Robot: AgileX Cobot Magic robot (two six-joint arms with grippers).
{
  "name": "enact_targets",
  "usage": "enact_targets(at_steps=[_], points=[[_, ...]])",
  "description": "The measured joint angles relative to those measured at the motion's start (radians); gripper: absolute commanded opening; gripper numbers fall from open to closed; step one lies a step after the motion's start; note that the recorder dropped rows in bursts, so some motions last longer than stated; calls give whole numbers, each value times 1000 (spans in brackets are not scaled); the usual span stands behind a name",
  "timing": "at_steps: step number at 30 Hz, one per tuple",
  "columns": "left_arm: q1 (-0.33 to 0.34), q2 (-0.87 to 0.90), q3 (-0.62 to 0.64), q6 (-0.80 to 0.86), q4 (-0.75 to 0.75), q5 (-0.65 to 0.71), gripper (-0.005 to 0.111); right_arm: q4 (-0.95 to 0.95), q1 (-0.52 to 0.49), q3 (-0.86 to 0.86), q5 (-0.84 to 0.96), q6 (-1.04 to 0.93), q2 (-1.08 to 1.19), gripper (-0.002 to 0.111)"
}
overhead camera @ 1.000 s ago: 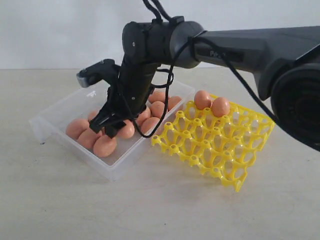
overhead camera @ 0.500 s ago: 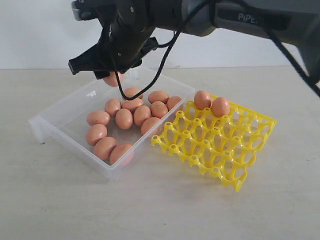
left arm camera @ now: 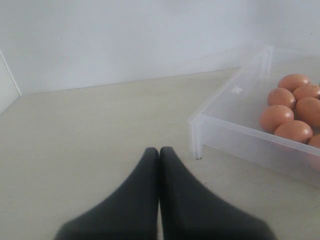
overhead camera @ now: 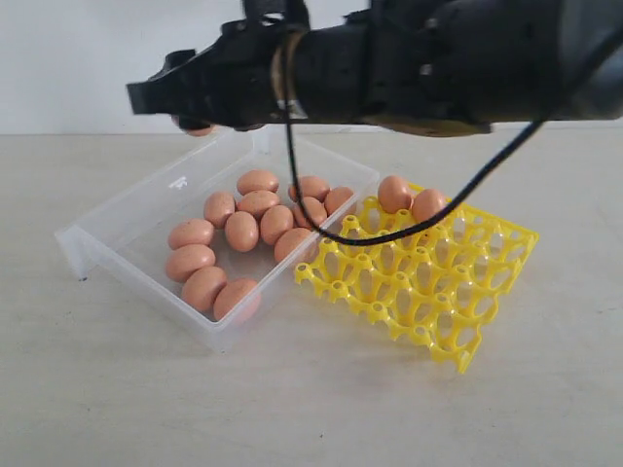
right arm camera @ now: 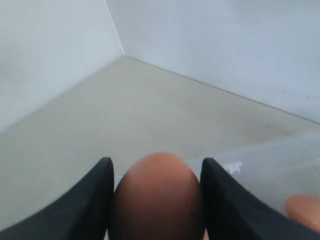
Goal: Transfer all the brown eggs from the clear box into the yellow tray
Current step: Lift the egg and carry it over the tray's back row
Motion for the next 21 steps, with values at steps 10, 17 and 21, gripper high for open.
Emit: enact_targets(at_steps=[10,17,21], points=[[0,0,0,0,0,0,-4,21,-437,221,-612,163,-114,0],[0,0,0,0,0,0,-4,12,-696,500,-623,-21,-230,0],[0,0,0,0,0,0,-4,9,-778,603,-585,-170,-178,0]])
